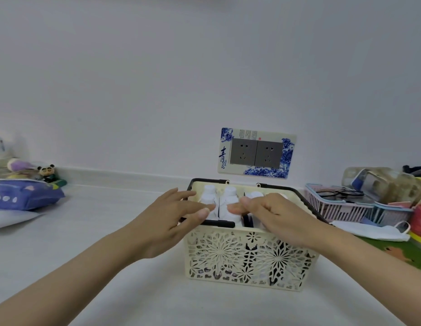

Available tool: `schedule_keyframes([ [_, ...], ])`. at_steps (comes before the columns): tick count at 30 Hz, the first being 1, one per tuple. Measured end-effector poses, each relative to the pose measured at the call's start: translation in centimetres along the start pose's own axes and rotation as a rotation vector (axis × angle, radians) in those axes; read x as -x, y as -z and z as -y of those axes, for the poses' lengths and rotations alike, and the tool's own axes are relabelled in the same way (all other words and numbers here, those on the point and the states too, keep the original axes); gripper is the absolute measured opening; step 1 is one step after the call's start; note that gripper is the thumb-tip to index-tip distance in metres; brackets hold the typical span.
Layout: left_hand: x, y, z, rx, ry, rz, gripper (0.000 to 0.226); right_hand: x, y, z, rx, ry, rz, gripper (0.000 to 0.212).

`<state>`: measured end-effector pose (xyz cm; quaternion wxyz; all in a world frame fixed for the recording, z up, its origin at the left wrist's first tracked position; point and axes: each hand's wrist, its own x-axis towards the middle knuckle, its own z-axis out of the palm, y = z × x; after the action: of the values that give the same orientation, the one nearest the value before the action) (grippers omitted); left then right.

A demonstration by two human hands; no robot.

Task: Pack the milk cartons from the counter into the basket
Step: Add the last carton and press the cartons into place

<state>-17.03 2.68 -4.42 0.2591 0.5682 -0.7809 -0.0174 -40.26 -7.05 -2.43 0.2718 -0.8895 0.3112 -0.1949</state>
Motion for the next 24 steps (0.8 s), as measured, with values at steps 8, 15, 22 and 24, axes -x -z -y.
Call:
schedule_keyframes([
  [8,-2.0,0.3,0.1,0.098,0.138,0.039,0.074,-1.2,1.1,0.5,0.073,-0.082,0.085,0.073],
  [15,-3.6,0.6,-0.2,0.193,0.290,0.149,0.064,-2.1,1.0,0.4,0.092,-0.164,0.082,0.078],
  [22,-4.6,-0.6,-0.9,0.074,0.274,0.227,0.054,-0.2,4.1,-1.4,0.000,-0.456,0.074,0.060],
  [24,-4.9,-0.7,-1.2,0.036,0.272,0.233,0.051,-0.7,3.4,-1.3,0.094,-0.445,0.135,0.061],
])
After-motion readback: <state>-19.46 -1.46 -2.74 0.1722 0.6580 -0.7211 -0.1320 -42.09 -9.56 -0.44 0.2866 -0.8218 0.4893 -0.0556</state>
